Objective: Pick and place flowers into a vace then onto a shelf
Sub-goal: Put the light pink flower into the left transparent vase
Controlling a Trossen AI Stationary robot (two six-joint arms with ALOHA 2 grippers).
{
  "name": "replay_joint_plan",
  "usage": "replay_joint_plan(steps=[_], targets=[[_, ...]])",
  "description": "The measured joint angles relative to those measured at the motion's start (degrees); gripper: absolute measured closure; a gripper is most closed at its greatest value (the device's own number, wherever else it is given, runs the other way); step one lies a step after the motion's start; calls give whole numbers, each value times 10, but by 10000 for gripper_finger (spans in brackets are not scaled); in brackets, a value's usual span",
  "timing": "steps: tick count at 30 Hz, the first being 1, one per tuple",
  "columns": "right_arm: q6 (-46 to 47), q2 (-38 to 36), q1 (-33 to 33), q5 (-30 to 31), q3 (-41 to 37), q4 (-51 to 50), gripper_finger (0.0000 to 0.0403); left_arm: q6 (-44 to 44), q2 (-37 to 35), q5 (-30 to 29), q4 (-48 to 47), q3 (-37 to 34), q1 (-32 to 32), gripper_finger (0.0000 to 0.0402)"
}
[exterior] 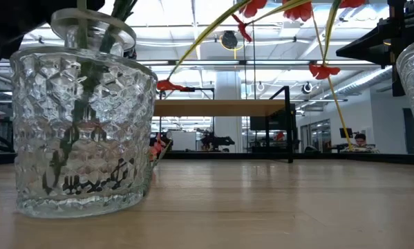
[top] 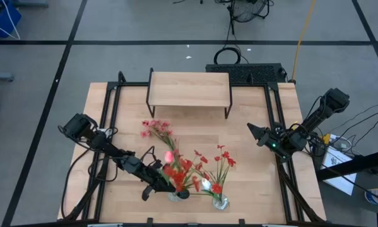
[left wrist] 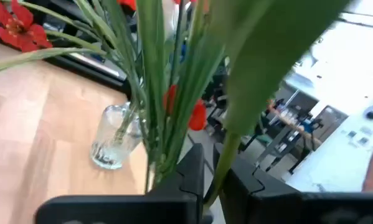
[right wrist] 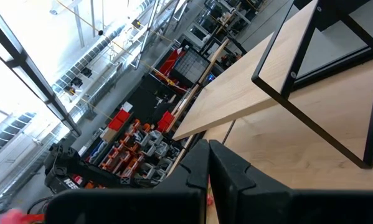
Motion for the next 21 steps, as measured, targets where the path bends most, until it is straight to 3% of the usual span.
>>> replay_joint_plan(steps=[8, 15, 21], targets=[[0, 0, 0, 0, 0, 0, 399, -44, 0, 10, 23, 0, 7, 322], [0, 0, 0, 0, 0, 0, 399, -9, 0, 0, -61, 0, 3, 392], [0, 0, 0, 0, 0, 0, 399, -19, 0, -2, -75, 0, 2, 389]])
